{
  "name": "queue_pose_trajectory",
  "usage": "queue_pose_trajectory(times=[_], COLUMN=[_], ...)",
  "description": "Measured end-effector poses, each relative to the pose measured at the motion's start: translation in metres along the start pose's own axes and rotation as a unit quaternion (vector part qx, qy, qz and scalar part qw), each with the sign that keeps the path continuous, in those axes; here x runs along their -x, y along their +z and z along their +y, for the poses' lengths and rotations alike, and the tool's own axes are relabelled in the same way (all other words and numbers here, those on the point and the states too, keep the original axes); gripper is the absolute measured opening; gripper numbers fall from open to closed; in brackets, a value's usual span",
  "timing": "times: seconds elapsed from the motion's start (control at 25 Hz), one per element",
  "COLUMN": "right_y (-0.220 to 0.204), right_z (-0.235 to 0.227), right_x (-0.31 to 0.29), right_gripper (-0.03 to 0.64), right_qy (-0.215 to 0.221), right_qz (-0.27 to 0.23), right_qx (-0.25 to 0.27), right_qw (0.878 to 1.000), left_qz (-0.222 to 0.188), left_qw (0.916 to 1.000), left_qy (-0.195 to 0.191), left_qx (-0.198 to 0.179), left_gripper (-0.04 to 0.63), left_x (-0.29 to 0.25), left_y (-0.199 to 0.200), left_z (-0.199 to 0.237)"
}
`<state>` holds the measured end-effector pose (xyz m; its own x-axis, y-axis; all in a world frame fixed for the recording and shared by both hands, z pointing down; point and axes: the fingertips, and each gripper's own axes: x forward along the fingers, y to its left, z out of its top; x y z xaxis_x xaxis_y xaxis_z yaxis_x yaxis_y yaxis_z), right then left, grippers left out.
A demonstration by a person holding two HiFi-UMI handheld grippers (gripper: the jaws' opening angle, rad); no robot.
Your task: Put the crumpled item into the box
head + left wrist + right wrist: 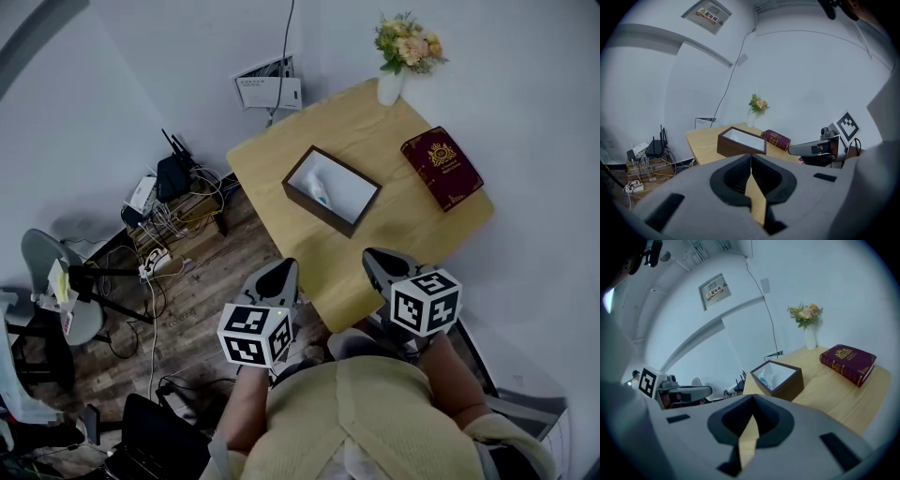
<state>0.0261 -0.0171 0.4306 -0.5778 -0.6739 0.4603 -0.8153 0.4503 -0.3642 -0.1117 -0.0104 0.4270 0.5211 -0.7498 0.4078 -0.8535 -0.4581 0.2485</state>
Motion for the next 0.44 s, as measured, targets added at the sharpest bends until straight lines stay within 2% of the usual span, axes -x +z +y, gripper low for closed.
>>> queue_pose_trajectory(times=[0.44], right_y=[0.0029], right_z=[0.0035], right_x=[-0.0053], right_gripper=[0.029], right_qy=[0.005], right_qz=[-0.001], right_qx=[0.002], right_qw=[1.0], left_qz=[-0.004], left_qw=[1.0], left_qy=[0.006], left_qx=[0.003], left_gripper=[0.026], left_x=[0.0025], left_y=[0.0004], left_z=[0.0056])
